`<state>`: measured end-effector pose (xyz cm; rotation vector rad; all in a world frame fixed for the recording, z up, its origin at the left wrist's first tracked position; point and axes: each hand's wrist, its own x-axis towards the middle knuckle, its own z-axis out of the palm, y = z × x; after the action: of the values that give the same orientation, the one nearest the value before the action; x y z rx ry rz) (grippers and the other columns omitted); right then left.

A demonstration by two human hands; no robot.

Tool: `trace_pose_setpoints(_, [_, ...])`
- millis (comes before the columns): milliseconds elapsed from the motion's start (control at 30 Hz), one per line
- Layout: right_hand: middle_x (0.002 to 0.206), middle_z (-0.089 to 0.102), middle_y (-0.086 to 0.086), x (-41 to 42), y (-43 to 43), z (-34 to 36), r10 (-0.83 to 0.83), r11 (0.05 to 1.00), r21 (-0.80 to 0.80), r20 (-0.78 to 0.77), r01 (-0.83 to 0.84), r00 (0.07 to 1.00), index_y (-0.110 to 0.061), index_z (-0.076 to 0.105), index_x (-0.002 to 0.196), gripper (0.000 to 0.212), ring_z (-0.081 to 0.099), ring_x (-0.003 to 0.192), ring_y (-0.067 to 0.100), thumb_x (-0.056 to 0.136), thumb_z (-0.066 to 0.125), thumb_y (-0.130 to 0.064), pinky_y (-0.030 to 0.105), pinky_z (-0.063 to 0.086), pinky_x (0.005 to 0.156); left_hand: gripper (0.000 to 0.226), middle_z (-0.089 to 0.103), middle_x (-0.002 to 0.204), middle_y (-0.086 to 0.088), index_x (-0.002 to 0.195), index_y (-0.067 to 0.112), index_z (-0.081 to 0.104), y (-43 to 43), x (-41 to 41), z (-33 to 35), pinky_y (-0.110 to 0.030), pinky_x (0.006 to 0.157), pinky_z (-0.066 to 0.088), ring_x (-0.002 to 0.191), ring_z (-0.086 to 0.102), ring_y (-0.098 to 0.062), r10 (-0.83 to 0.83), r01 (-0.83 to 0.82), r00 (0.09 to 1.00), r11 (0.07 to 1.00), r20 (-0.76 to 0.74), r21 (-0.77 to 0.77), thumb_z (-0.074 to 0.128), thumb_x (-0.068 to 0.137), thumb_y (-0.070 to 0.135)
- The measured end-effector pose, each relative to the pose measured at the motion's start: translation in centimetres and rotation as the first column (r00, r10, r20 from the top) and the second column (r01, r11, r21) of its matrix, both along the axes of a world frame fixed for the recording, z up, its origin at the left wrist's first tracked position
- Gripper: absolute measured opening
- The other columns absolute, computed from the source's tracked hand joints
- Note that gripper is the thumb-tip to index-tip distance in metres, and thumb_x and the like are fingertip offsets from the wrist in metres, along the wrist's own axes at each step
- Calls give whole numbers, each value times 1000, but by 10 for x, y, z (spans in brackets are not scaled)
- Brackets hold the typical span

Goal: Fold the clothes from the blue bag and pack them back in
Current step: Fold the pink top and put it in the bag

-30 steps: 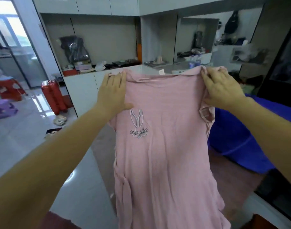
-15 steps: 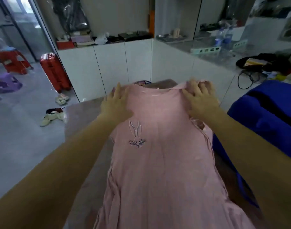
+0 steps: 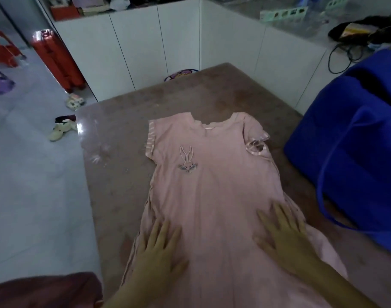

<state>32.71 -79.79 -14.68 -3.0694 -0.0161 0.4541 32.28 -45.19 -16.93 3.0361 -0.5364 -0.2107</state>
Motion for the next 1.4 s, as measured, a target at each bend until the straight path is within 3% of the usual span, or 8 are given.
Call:
trace_pose_setpoints(167, [160, -1, 3, -117, -14, -6, -283, 958, 51, 11, 283, 959, -47, -5, 146, 74, 8, 145, 30, 86, 32, -69, 49, 9, 114, 70, 21, 154, -12, 144, 32, 32, 35, -75, 5, -56, 109, 22, 140, 20, -37, 123, -127, 989, 991, -81, -42, 23, 87, 71])
trace_pose_setpoints(300, [151, 24, 14, -186, -3, 4, -558, 810, 240, 31, 536, 829, -25, 19, 149, 85, 35, 131, 39, 81, 65, -46, 51, 34, 107, 90, 0, 157, -13, 152, 27, 8, 52, -117, 18, -48, 111, 25, 144, 9, -35, 289, -329, 943, 880, -165, -342, 60, 82, 49])
trace_pose_setpoints(500, [122, 49, 21, -233, 14, 16, -743, 572, 476, -44, 668, 668, -7, 35, 139, 63, 50, 105, 38, 87, 65, -24, 46, 47, 86, 86, 37, 137, -13, 148, 15, 23, 65, -155, 25, -36, 102, 38, 120, 43, -26, 373, -431, 899, 669, -228, -606, 71, 77, 6])
trace_pose_setpoints(600, [106, 59, 18, -241, 16, 18, -821, 386, 548, -162, 742, 547, -7, 35, 139, 61, 58, 86, 31, 89, 60, -33, 38, 49, 70, 67, 56, 97, 6, 138, 20, 32, 65, -170, 37, -24, 70, 47, 90, 58, -24, 429, -547, 832, 531, -351, -648, 67, 82, 6])
trace_pose_setpoints(800, [143, 42, 16, -228, 15, 24, -866, 193, 717, -195, 669, 460, -17, 20, 148, 71, 45, 126, 39, 91, 59, -33, 51, 39, 101, 78, 63, 109, -13, 147, 11, 18, 80, -191, 32, -29, 69, 42, 94, 64, -32, 444, -589, 808, 616, -388, -523, 65, 86, 17])
trace_pose_setpoints(933, [130, 52, 20, -221, 17, 20, -869, 179, 669, -237, 722, 435, -9, 32, 141, 66, 55, 111, 40, 87, 64, -30, 51, 47, 95, 76, 61, 99, -15, 148, 15, 17, 88, -198, 38, -25, 56, 40, 67, 58, -19, 409, -554, 832, 597, -374, -580, 62, 86, 10])
trace_pose_setpoints(1200, [118, 57, 22, -262, 25, 19, -825, 344, 413, -295, 843, 482, 4, 48, 127, 46, 55, 109, 38, 92, 58, -25, 45, 44, 94, 78, 61, 93, -13, 149, 30, 15, 128, -207, 35, -37, 65, 47, 72, 60, -27, 434, -528, 847, 617, -308, -583, 58, 88, 9])
trace_pose_setpoints(1400, [72, 53, 5, -317, 17, 20, -857, 403, 453, -120, 796, 502, 2, 54, 95, 21, 52, 67, 22, 91, 60, -18, 34, 41, 66, 76, 64, 89, -2, 142, 44, 23, 154, -222, 34, -34, 67, 45, 77, 63, -22, 416, -528, 848, 617, -328, -584, 63, 85, 12])
